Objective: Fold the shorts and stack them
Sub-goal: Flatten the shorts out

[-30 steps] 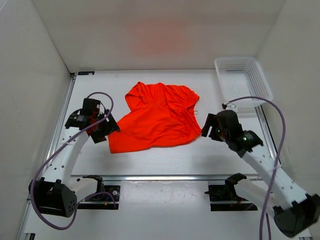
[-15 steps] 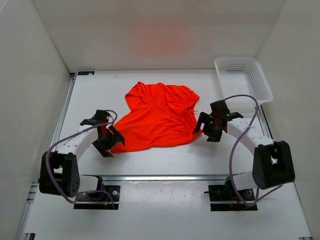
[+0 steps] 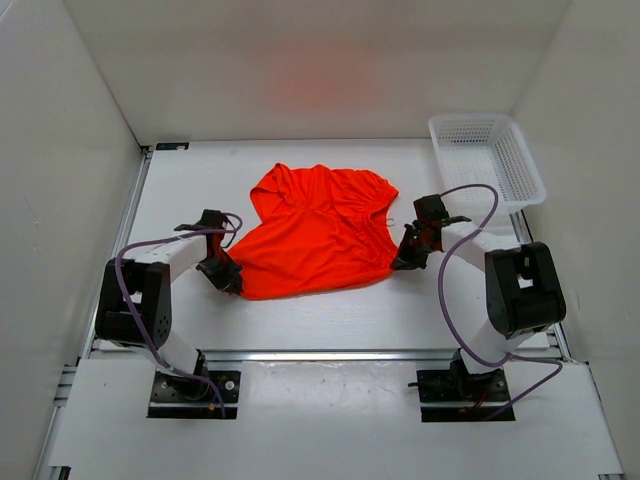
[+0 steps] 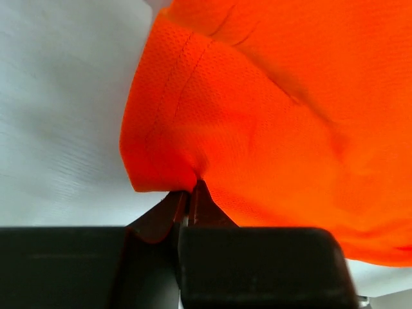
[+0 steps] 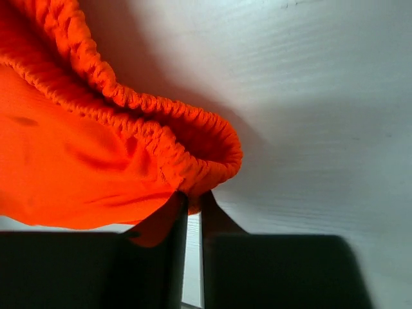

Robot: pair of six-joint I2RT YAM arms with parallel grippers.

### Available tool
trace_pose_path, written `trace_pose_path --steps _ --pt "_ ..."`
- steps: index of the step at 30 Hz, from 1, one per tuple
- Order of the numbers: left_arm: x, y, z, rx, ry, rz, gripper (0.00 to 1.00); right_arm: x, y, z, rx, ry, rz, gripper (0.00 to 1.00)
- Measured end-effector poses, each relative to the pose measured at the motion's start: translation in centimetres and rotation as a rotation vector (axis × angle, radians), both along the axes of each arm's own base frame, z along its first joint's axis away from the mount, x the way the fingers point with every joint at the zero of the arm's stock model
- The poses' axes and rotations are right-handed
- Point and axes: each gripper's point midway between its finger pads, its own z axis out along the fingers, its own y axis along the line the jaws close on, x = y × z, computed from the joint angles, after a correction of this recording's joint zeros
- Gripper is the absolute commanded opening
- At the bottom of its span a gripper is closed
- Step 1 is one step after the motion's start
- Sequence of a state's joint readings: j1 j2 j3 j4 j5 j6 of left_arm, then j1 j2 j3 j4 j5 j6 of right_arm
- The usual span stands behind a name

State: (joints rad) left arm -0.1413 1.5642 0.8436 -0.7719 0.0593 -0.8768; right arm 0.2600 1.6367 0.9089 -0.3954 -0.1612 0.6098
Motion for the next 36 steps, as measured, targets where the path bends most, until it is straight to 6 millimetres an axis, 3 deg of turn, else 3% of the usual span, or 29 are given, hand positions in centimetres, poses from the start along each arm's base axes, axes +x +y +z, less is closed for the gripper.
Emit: trace_pose_path --steps 4,7,9,12,15,18,21,29,36 --pt "1.8 0.4 1.6 0.002 -0.041 -0.005 0.11 1.8 0.4 1.8 0.004 -0.040 0.012 0.00" --pt "5.9 1.9 5.9 0.009 -0.136 0.016 0.11 5.2 1.2 6.4 0.020 -0.142 0.033 0.00" --pt "10.2 3.2 11.0 0.022 -0.270 0.035 0.11 8.3 2.0 11.6 0.037 -0.258 0.051 0.00" --pt "15.2 5.0 21.0 0.051 -0.508 0.053 0.11 12.3 3.0 21.0 0.076 -0.480 0.072 0.00" --pt "17.1 6.1 31.3 0.071 -0.757 0.061 0.11 13.2 3.5 28.9 0.112 -0.660 0.095 0.00" --pt "15.3 6.4 37.7 0.066 -0.924 0.050 0.11 11.5 3.6 34.6 0.144 -0.764 0.141 0.00" --pt "11.8 6.4 40.8 0.062 -1.000 0.045 0.11 8.8 3.6 39.2 0.158 -0.853 0.195 0.00" --pt "4.0 6.6 48.4 0.104 -1.196 0.030 0.11 -2.8 2.3 44.7 0.207 -0.972 0.337 0.00" --pt "-5.7 5.6 55.8 0.139 -1.468 0.021 0.11 -13.8 0.0 50.0 0.244 -1.165 0.422 0.00"
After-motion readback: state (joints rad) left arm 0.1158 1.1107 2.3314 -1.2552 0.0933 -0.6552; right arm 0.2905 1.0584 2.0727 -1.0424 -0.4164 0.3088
